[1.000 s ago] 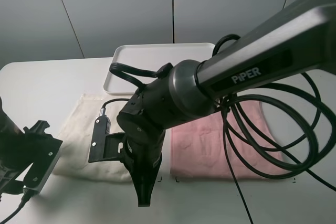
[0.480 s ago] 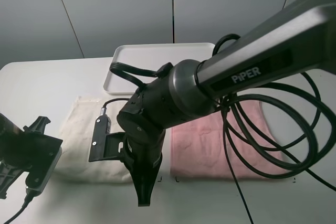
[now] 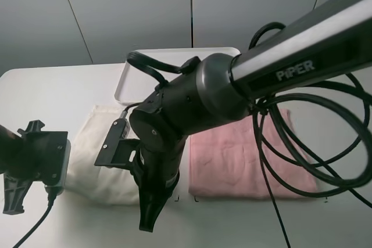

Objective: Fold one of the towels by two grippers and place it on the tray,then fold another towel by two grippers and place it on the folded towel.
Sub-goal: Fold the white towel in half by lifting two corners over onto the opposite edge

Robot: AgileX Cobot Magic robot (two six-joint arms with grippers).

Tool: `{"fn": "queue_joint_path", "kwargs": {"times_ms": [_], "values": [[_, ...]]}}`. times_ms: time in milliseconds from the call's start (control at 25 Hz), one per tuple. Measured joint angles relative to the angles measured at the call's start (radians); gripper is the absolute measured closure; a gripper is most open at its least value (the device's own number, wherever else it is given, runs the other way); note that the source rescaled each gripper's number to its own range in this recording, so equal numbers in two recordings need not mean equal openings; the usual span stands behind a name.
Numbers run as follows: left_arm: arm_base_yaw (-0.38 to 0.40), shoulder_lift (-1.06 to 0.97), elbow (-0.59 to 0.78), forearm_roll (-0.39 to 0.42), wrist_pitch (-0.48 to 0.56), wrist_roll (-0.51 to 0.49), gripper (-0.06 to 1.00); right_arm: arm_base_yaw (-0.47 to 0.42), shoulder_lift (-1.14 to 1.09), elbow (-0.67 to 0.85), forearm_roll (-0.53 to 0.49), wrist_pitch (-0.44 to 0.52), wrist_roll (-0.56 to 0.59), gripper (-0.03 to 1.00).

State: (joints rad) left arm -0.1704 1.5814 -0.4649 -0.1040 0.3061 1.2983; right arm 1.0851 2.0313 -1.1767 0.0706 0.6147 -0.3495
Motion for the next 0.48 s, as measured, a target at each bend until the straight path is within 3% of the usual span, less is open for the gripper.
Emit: {"fn": "queue_joint_path", "kwargs": {"times_ms": [240,480], "values": [[0.0,-0.041,-0.122,-0.026,0.143,-0.169,0.94,-0.007,-0.134,0.002,0.0,0.004,0.089,0.97],[0.0,-0.047,-0.184,-0.096,0.117,-0.279,0.94,-0.084,-0.163,-0.04,-0.002,0.035,0.227,0.97]]}}
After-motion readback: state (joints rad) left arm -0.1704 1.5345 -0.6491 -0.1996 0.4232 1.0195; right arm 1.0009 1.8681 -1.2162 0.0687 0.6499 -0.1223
